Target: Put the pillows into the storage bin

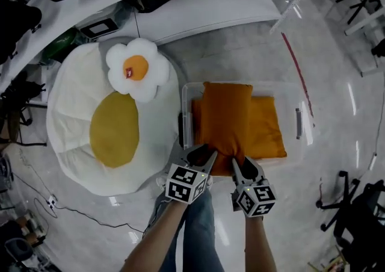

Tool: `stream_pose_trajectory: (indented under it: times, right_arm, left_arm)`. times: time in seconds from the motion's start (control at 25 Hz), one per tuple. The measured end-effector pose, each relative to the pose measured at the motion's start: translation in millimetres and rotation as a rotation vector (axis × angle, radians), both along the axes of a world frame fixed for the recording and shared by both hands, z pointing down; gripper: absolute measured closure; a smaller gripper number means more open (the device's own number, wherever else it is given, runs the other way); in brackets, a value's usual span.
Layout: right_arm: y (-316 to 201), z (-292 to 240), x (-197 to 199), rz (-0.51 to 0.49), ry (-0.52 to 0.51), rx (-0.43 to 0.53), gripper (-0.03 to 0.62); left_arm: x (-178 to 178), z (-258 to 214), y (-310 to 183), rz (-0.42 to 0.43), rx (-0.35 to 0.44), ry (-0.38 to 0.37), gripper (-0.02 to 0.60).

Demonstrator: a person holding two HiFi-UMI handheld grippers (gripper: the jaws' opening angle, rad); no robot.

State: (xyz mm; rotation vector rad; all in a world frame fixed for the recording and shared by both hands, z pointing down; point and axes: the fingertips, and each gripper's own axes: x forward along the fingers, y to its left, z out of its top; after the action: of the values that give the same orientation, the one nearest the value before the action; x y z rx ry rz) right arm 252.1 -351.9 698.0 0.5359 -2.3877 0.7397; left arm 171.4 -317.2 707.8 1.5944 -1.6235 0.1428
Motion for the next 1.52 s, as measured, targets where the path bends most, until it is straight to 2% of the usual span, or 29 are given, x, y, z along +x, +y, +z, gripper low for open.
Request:
stream_pose_trajectory:
  times: [0.08,0.16,0.2,0.28,0.36,0.4,0.56,0.64,0.84,1.16,1.32,1.52]
  right_arm:
    - [-10.1,30.8,16.5,0.022,0.033,-0.006,0.471]
    - [-20.6,65.1,27.5,0.035,0.077,-0.019,0.424]
    - [-26.8,78.5,30.8,0.051,0.091,-0.029,0.386]
    - [-38.5,89.3,31.3,0.102,0.067,-0.060,0.379]
    - [-45.3,85.9,24.7,0.131,0.018,-0.085,0.316]
    - [-46.2,82.6,20.8,0.128,0.005,-0.086,0.306]
    - [-43.9,63.8,9.8,0.099,-0.015,-0.093,0.304]
    - [-44.5,50.6,-1.3,0.077,-0.029,-0.095,0.304]
    - [-46.1,10.0,-58.5,-0.027,-0.076,-0.083,0.304]
    - [-35.1,-55.8,-199.7,-0.220,-0.144,-0.048,0.304]
    - [-21.3,-58.8,-269.8,-0.304,-0.156,-0.029,0.304]
    - [-12.4,-23.6,-352.1,-0.352,-0.130,-0.016,0.304]
  left_arm:
    - [16.4,29.0,-10.0,0.057,-0.037,-0.018,0.448]
    - [24.0,62.1,-15.0,0.090,-0.092,-0.040,0.448]
    - [23.6,76.4,-16.4,0.088,-0.120,-0.045,0.461]
    - [17.1,93.4,-17.6,0.050,-0.153,-0.033,0.460]
    - [7.8,96.3,-17.8,0.005,-0.155,-0.005,0.429]
    - [3.8,94.3,-17.2,-0.009,-0.152,0.001,0.415]
    - [-5.4,76.4,-12.8,-0.036,-0.145,0.005,0.415]
    - [-18.1,62.3,-11.5,-0.078,-0.136,0.006,0.415]
    - [-80.7,18.0,3.6,-0.222,-0.106,-0.028,0.415]
    - [-215.7,-43.8,61.0,-0.432,-0.087,-0.105,0.415]
    - [-282.2,-45.5,94.6,-0.504,-0.096,-0.143,0.414]
    - [-364.5,-14.3,126.5,-0.556,-0.126,-0.161,0.414]
